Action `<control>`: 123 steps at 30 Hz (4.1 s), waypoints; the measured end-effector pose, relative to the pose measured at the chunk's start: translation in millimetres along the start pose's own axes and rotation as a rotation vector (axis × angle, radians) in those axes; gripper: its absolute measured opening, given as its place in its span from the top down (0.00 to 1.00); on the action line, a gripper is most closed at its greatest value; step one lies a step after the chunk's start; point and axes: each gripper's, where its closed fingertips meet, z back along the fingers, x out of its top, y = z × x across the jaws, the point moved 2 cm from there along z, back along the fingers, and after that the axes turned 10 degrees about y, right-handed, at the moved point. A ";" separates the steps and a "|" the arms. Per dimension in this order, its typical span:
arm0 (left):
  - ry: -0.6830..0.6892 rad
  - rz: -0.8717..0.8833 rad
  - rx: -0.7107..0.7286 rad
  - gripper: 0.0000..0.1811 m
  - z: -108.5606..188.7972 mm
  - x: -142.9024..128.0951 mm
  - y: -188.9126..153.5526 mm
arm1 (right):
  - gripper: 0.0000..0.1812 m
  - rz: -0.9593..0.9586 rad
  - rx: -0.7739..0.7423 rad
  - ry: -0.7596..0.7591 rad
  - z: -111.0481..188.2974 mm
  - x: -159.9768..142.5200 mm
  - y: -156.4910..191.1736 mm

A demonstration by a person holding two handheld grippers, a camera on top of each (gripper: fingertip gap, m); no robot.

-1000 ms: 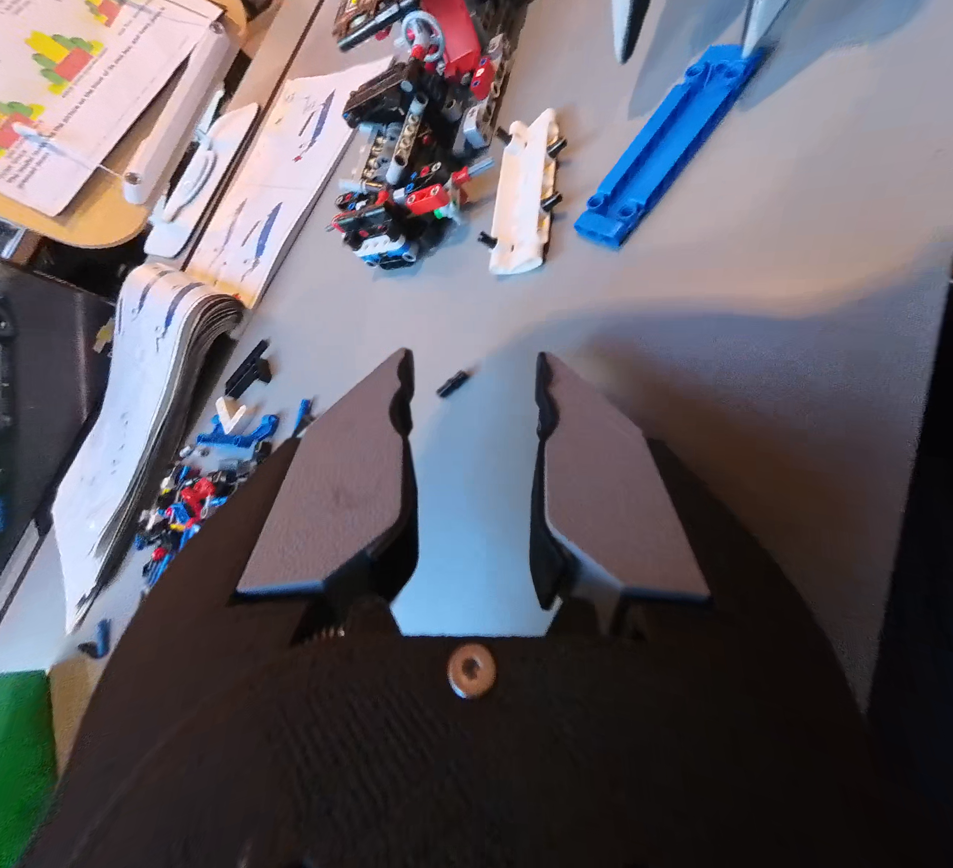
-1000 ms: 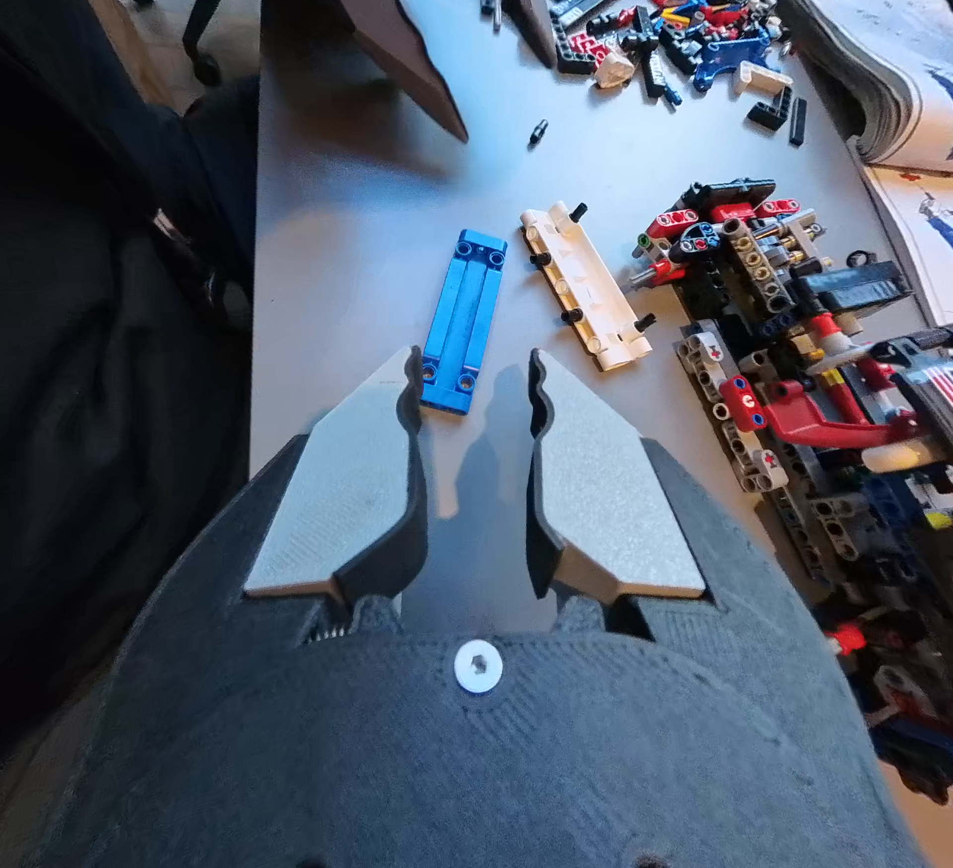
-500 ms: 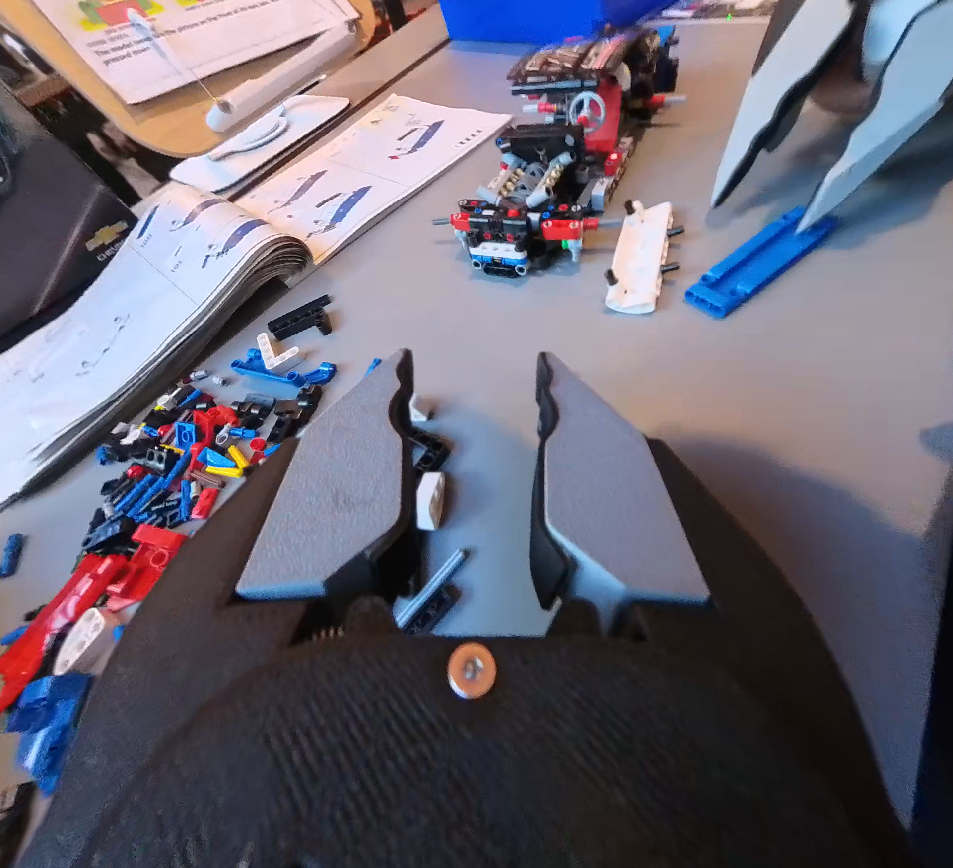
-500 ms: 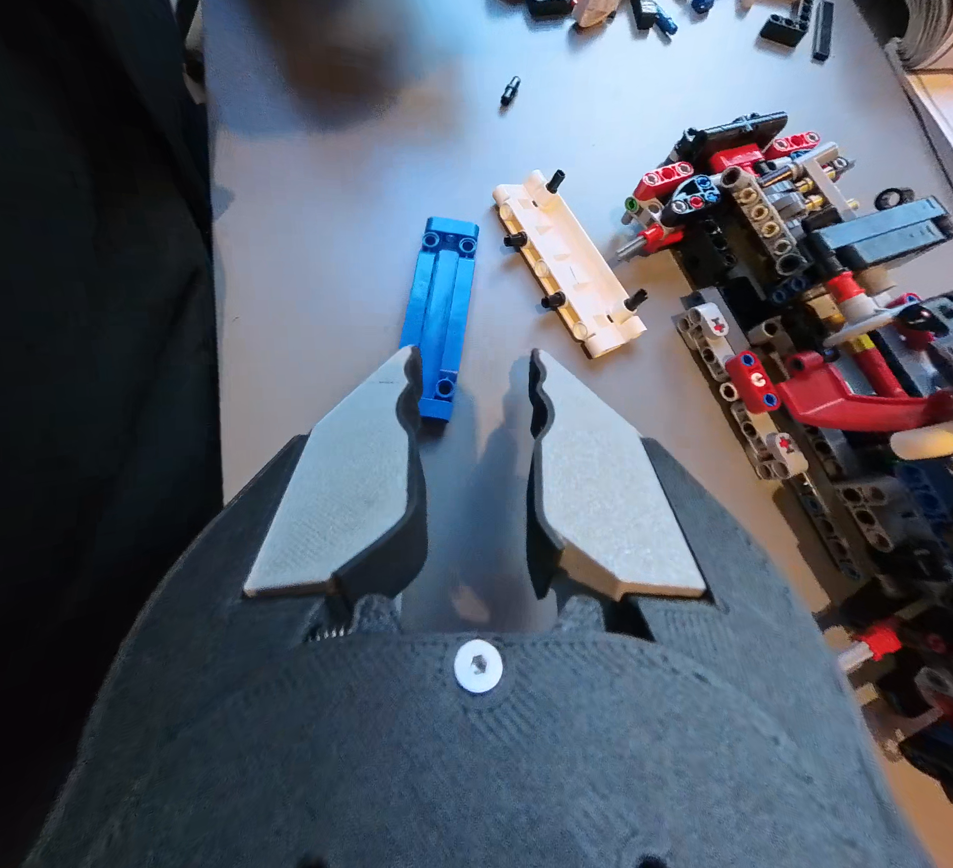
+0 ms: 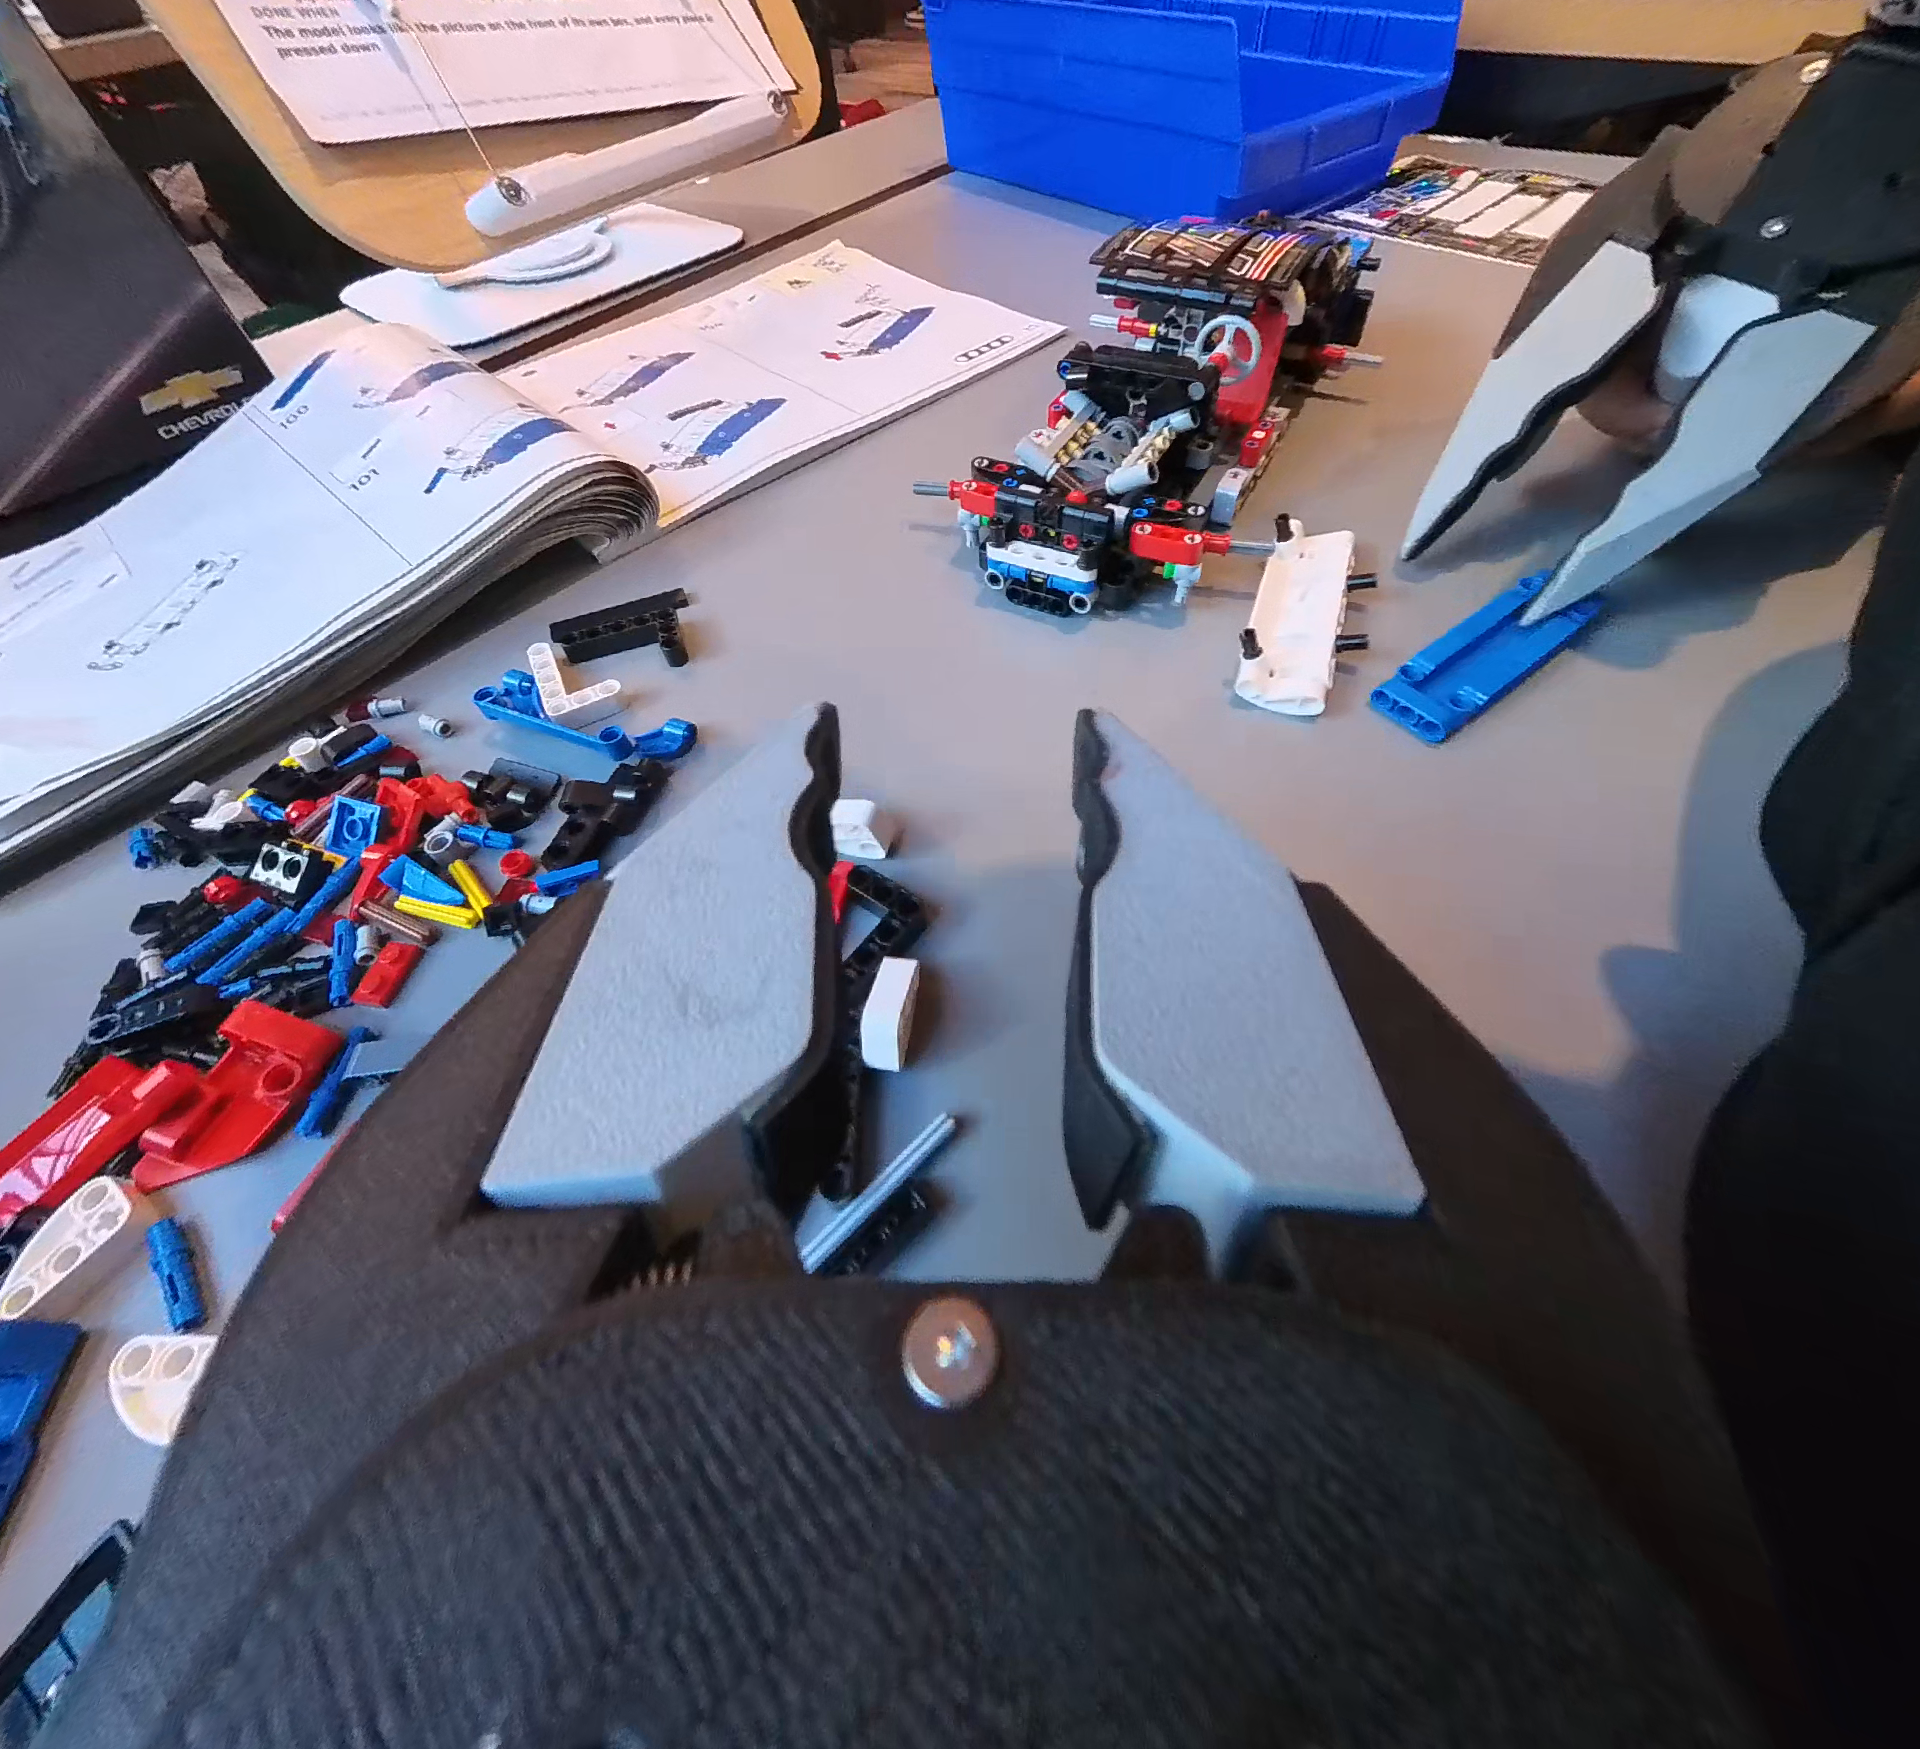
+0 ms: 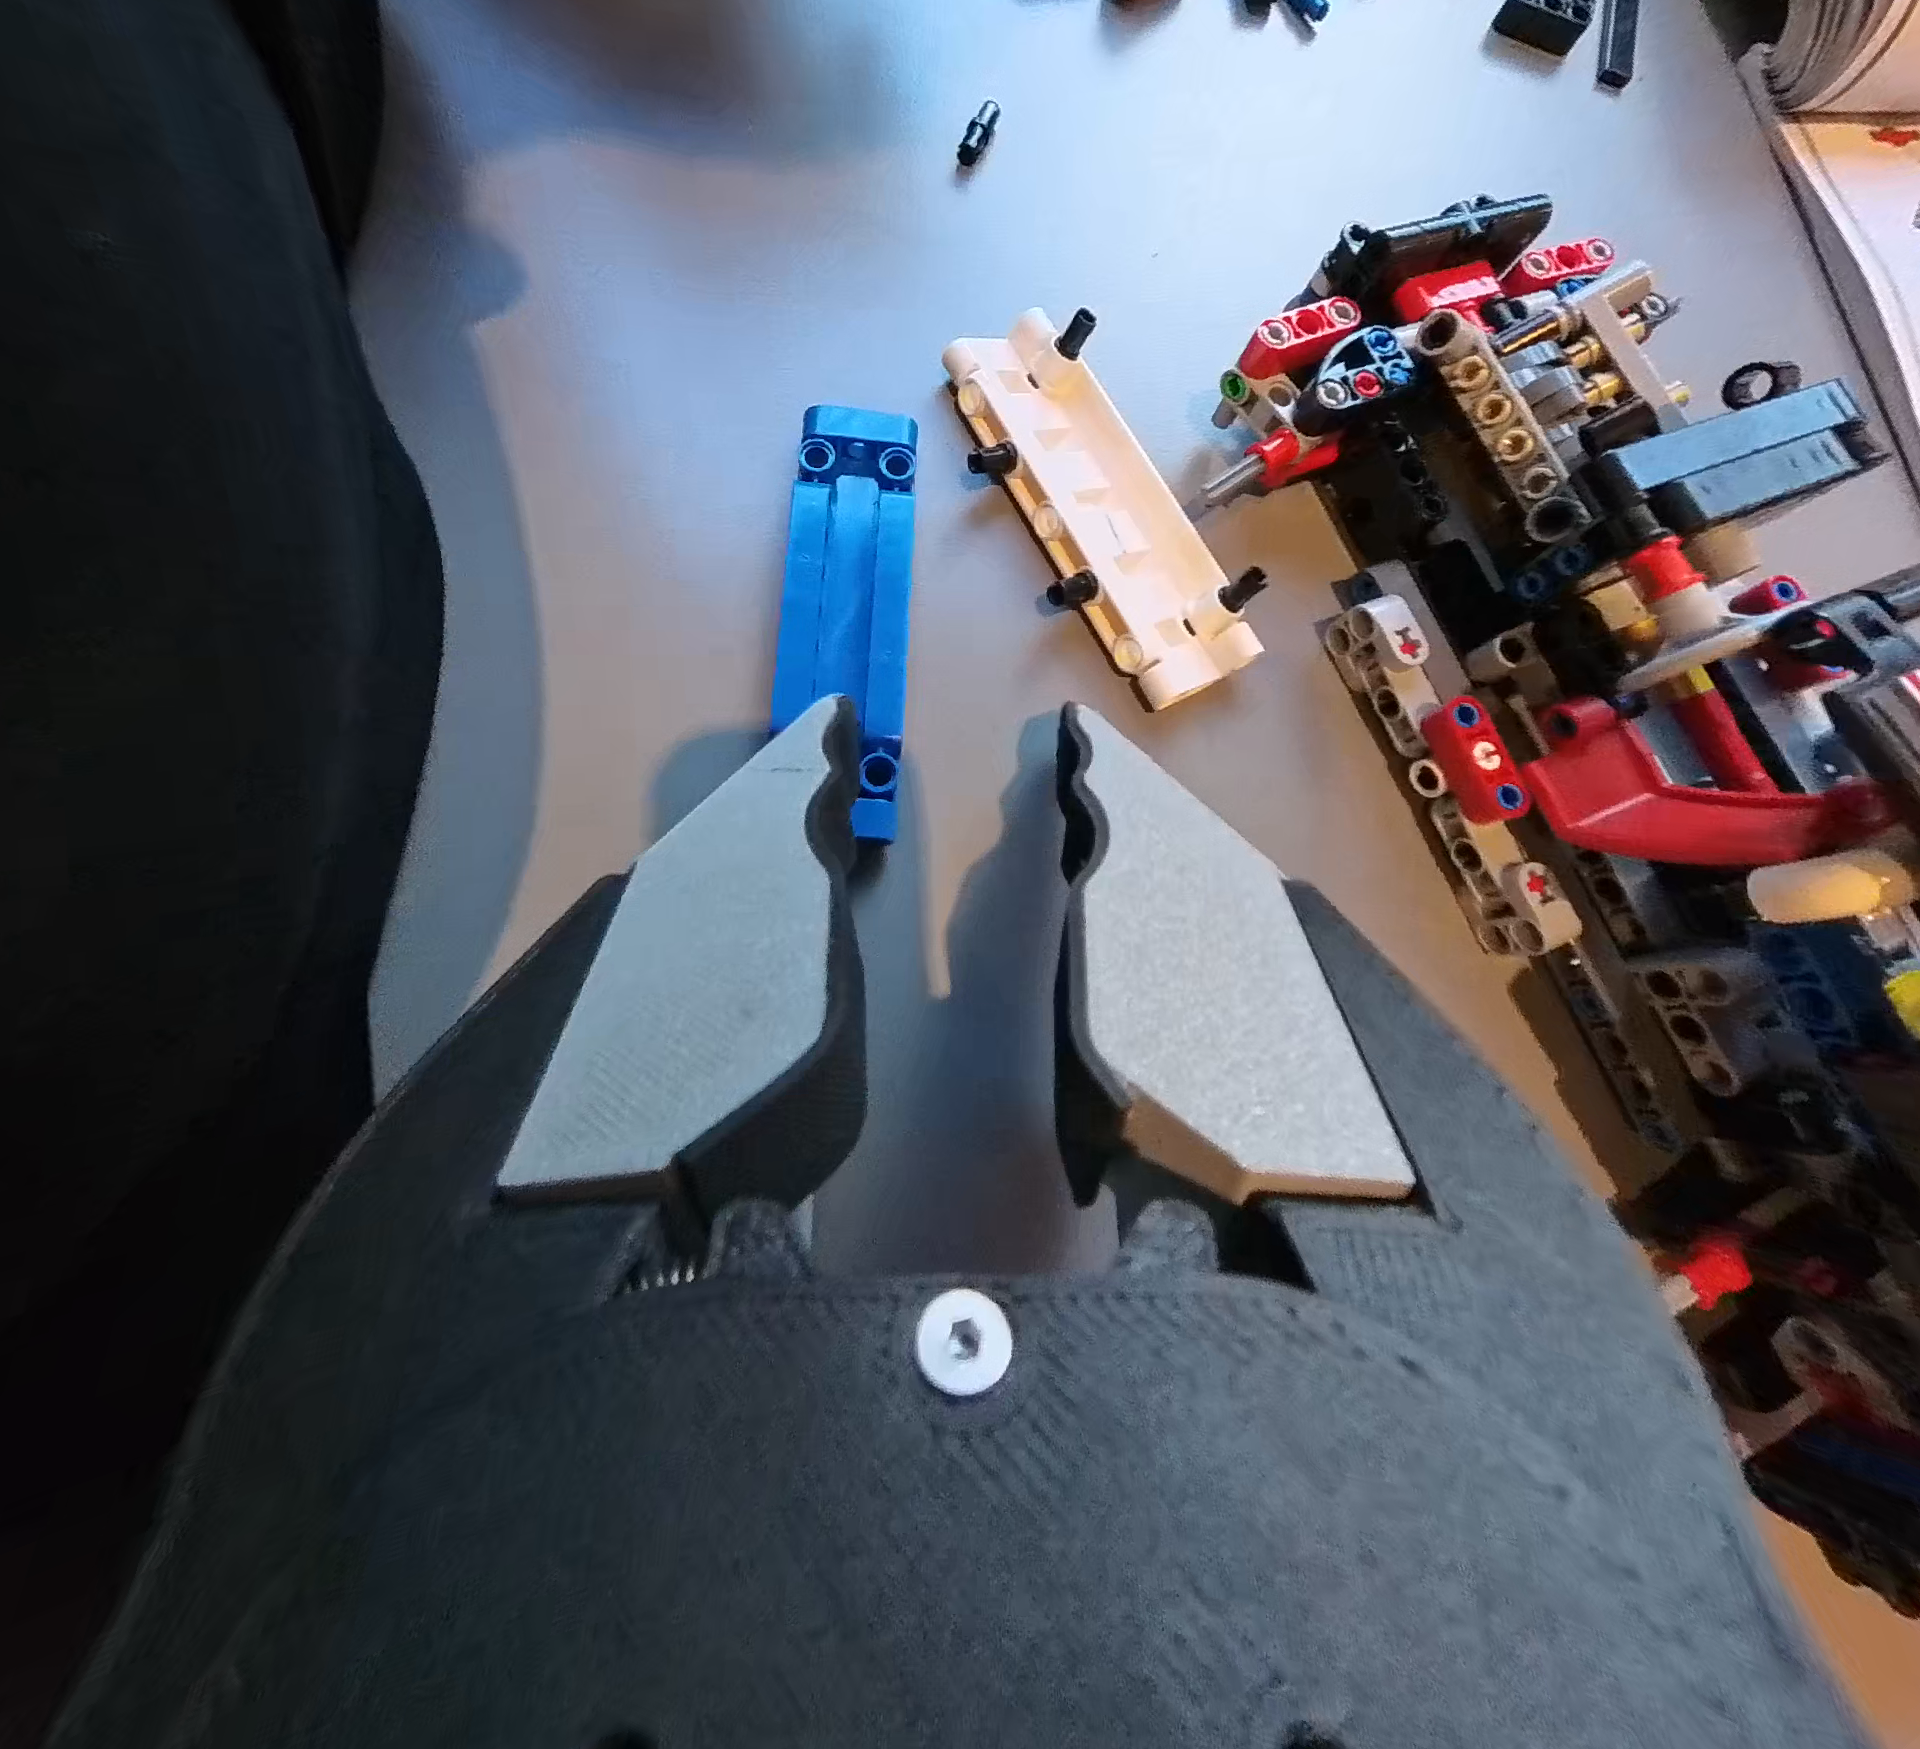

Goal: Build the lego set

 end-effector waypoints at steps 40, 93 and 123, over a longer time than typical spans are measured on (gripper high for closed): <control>0.056 0.042 -0.015 0.76 -6.7 -4.7 4.1 | 0.80 0.022 -0.171 -0.132 16.9 6.5 -27.2; 0.059 0.061 -0.005 0.76 -7.6 -5.1 7.4 | 0.82 -0.019 -0.341 -0.435 63.2 19.6 -49.8; 0.101 -0.043 0.036 0.77 -16.1 -5.8 -2.5 | 0.83 -0.086 -0.112 -0.509 69.9 19.2 -30.4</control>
